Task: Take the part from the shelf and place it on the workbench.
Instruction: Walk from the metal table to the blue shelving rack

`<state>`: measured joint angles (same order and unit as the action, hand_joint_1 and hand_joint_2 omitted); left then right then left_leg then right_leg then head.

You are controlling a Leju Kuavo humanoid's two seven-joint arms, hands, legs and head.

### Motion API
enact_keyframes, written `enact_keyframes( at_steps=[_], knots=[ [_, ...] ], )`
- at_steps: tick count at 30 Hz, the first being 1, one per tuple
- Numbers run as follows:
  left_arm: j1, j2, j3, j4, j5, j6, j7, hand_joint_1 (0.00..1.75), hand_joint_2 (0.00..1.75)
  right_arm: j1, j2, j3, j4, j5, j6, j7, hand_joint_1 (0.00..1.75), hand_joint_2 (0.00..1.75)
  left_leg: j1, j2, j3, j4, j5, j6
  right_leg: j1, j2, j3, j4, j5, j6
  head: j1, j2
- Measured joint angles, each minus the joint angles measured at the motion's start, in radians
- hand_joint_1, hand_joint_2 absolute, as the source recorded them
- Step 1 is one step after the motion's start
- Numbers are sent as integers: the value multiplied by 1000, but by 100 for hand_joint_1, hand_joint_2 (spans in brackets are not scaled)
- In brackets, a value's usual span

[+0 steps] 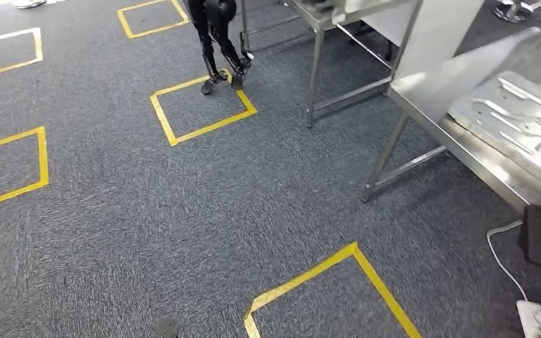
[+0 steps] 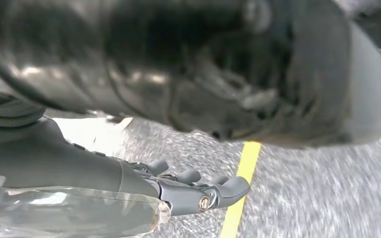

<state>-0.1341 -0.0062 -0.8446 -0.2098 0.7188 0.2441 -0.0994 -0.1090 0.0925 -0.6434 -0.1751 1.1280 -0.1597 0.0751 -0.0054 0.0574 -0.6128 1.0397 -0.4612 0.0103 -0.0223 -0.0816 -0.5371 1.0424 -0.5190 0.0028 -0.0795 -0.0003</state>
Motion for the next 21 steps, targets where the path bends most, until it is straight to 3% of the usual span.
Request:
enact_keyframes(
  at_steps=[1, 3, 5, 7, 8, 9, 10, 12, 14, 16, 18, 19, 21],
  knots=[
    [3, 2, 0, 0, 7, 2, 2, 0, 0, -2, -3, -15, 0, -55, -15, -3, 0, 0, -5, 1, 2, -9, -5, 4, 1, -9, 3, -2, -2, 5, 0, 0],
    [12, 8, 0, 0, 18, 3, 12, 0, 0, -7, -8, -49, 0, -140, -36, -4, 0, 0, -2, -22, 8, -20, 0, 12, 2, -20, 14, -8, -7, 18, 0, 0],
    [20, 13, 0, 0, 22, 3, 23, 0, 0, -10, -13, -72, -1, -164, -43, -3, 0, 0, 5, -41, 22, -39, 7, 23, 2, 12, 7, 25, -35, 25, 5, 0],
    [21, 16, 0, 0, 23, 2, 28, 0, 0, -8, -18, -92, -1, -165, -45, -2, 0, 0, 9, -61, 27, -46, 10, 31, 1, 59, -48, 138, -93, 26, 12, 0],
    [20, 17, 0, 0, 23, 2, 29, 0, 0, -7, -19, -103, 0, -165, -46, -2, 0, 0, 8, -74, 27, -45, 11, 33, 1, 70, -83, 203, -117, 26, 14, 0],
    [21, 17, 0, 0, 23, 1, 29, 0, 0, -5, -21, -112, 0, -165, -46, -2, 0, 0, 8, -88, 27, -44, 10, 33, 2, 75, -110, 247, -125, 26, 14, 0],
    [22, 18, 0, 0, 23, 1, 30, 0, 0, -4, -22, -121, 0, -165, -46, -2, 0, 0, 7, -102, 27, -43, 9, 33, 2, 77, -122, 258, -114, 26, 14, 0],
    [26, 18, 0, 0, 23, 1, 31, 0, 0, -4, -24, -133, 0, -165, -46, -2, 0, 0, 8, -130, 29, -36, 5, 28, -1, 89, -92, 166, -39, 26, 14, 0],
    [26, 19, 0, 0, 23, 1, 31, 0, 0, -4, -25, -145, 0, -165, -46, -2, 0, 0, 7, -155, 24, -22, -2, 19, -5, 128, -47, 49, 12, 23, 15, 0],
    [26, 20, 0, 0, 23, 1, 31, 0, 0, -5, -26, -155, 0, -165, -46, -2, 0, 0, 7, -173, 14, -14, -5, 7, -5, 147, -34, 12, 15, 15, 15, 0],
    [29, 24, 0, 0, 23, 2, 35, 0, 0, -8, -25, -162, 0, -160, -46, -2, 0, 0, 11, -186, 9, -15, -3, -4, -3, 127, -30, 9, 19, 2, 15, 0],
    [31, 26, 0, 0, 24, 6, 41, 0, 0, -9, -24, -164, 0, -152, -45, -1, 0, 0, 11, -177, 6, -7, -8, -9, -4, 118, -26, 6, 20, -5, 13, 0],
    [31, 29, 0, 0, 32, 19, 63, 0, 0, -8, -22, -165, 0, -122, -39, -3, 0, 0, 10, -127, -27, 61, -44, -18, -6, 96, -20, 1, 22, -16, 6, 0]
  ],
)
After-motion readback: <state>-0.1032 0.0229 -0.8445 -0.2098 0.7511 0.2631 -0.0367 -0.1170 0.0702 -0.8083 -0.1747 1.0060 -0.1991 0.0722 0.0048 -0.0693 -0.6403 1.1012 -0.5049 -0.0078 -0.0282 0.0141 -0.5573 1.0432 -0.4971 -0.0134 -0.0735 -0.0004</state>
